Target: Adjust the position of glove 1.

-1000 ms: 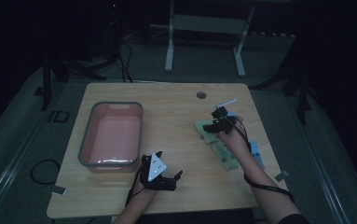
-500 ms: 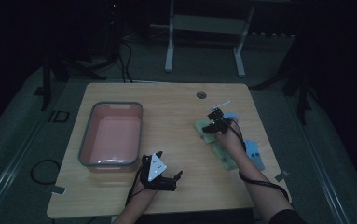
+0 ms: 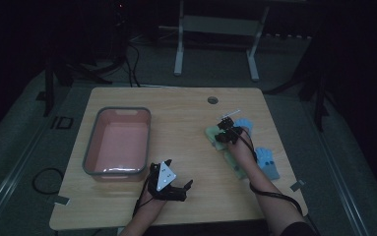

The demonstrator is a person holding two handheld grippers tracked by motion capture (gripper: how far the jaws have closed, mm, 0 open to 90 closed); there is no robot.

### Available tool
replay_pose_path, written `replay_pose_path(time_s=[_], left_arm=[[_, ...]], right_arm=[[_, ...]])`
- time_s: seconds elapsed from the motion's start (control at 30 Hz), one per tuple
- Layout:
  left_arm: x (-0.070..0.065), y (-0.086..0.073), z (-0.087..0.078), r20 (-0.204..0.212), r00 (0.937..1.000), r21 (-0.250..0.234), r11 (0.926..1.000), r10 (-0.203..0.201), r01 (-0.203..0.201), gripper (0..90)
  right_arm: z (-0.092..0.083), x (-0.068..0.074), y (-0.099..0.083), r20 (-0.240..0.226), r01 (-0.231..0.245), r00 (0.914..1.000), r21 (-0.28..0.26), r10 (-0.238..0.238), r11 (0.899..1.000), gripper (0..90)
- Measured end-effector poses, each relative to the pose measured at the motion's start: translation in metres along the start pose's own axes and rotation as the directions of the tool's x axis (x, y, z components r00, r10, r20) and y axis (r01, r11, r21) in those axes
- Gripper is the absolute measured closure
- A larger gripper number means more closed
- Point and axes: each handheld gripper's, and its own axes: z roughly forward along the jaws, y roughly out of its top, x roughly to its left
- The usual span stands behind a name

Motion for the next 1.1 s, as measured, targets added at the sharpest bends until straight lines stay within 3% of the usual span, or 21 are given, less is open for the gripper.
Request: replay_pose_path(time_s=[0.33,0.73,0.77,1.03,1.1], left_arm=[[0.001,0.000,0.000,0.001,1.0000,0.007,1.0000,-0.003,0.003,0.5],[0.001,0.001,0.002,-0.001,1.0000,0.025,0.9997,-0.004,0.004,0.5],[0.001,0.001,0.002,-0.003,1.0000,0.024,0.9997,-0.001,0.001,0.5],[0.002,0.001,0.003,0.002,0.9998,0.034,0.9993,-0.018,0.018,0.5],[0.002,0.002,0.003,0.000,1.0000,0.041,0.9991,-0.010,0.010,0.5]], right_arm=[[-0.008,0.003,0.008,-0.001,-0.021,0.9998,-0.018,0.021,1.000,85.3],[-0.051,0.025,0.015,0.012,-0.050,0.9986,-0.086,0.052,0.995,85.7],[-0.060,0.030,0.011,0.001,-0.073,0.9973,-0.104,0.073,0.992,85.8],[-0.096,0.060,-0.006,0.020,-0.039,0.9989,-0.179,0.043,0.983,85.8],[-0.100,0.063,-0.008,0.007,-0.053,0.9984,-0.191,0.055,0.980,85.8]])
